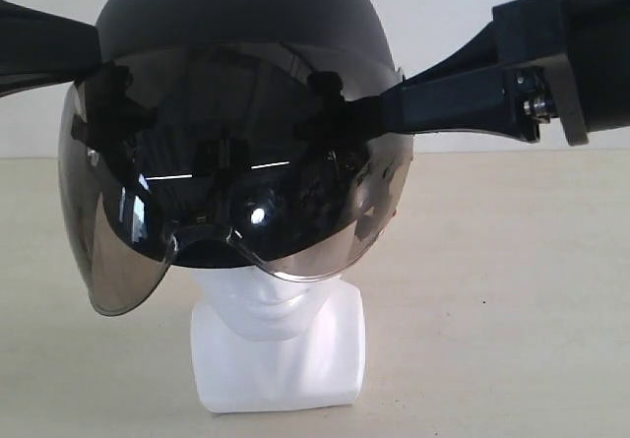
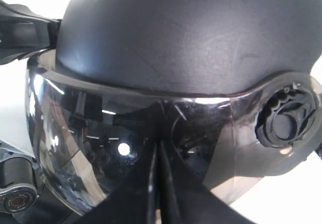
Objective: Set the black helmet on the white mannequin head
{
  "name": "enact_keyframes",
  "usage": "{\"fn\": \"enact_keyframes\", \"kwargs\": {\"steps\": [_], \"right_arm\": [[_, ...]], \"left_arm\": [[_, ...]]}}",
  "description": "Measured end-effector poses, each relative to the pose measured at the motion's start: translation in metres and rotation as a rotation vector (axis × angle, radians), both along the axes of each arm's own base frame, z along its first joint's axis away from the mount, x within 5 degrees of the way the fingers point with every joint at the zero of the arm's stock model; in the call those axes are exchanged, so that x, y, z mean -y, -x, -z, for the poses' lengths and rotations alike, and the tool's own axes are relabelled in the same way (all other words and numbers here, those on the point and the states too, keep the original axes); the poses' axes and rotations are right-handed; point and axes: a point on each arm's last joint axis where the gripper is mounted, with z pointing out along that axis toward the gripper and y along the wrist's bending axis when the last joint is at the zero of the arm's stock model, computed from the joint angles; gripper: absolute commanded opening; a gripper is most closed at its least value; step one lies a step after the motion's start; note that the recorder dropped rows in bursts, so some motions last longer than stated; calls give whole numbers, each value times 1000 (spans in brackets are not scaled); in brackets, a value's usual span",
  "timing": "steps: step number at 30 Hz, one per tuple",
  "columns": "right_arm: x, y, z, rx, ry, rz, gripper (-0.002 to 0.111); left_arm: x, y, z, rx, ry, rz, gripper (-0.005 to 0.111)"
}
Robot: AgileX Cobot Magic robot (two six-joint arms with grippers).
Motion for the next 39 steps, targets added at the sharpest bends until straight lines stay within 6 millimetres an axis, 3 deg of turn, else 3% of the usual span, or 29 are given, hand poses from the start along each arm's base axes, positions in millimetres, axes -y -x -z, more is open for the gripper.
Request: {"fn": "enact_keyframes", "kwargs": {"steps": [14, 25, 35, 39], "right_arm": [[4, 10, 20, -28, 65, -20, 0], [12, 30, -29, 195, -47, 71, 0], [13, 24, -42, 288, -124, 127, 0], [9, 12, -34, 250, -137, 125, 0]], "left_arm": [[0, 1, 3, -8, -3, 8, 4], [0, 1, 4, -6, -19, 16, 4], [1, 2, 4, 0, -19, 24, 4], [1, 5, -2, 33, 20, 26, 4]]}}
